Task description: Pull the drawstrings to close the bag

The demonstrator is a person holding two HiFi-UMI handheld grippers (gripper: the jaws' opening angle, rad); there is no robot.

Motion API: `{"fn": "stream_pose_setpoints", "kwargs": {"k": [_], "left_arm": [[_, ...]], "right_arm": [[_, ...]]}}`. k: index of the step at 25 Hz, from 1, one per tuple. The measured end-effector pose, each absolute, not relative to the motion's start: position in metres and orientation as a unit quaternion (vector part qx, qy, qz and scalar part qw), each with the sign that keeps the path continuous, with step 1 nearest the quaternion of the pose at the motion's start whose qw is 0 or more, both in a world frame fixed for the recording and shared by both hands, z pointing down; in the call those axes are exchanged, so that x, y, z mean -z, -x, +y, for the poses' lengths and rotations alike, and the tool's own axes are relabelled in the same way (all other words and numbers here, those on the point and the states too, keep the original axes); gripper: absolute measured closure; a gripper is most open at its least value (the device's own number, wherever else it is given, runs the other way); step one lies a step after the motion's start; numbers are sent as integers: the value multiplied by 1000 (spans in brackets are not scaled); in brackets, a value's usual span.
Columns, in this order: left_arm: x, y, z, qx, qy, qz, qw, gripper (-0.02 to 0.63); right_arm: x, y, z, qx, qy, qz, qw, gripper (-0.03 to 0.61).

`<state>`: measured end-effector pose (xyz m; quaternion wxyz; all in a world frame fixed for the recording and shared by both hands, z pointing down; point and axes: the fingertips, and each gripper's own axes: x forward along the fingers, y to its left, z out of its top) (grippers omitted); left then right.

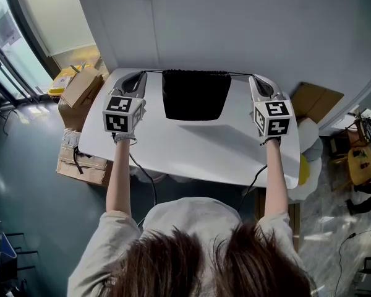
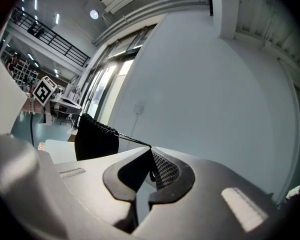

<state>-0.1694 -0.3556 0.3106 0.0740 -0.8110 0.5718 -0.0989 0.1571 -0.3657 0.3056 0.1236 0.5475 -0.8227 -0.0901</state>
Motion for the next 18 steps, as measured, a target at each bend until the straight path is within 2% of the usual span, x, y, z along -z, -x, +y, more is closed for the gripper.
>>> {"fn": "stream_pose_setpoints", "kwargs": {"k": [18], "left_arm": [[-317,177,-351,93,804,585,54,615]], "right_arm": [[-305,-167,-365,73,-587,-800,105,563]]}}
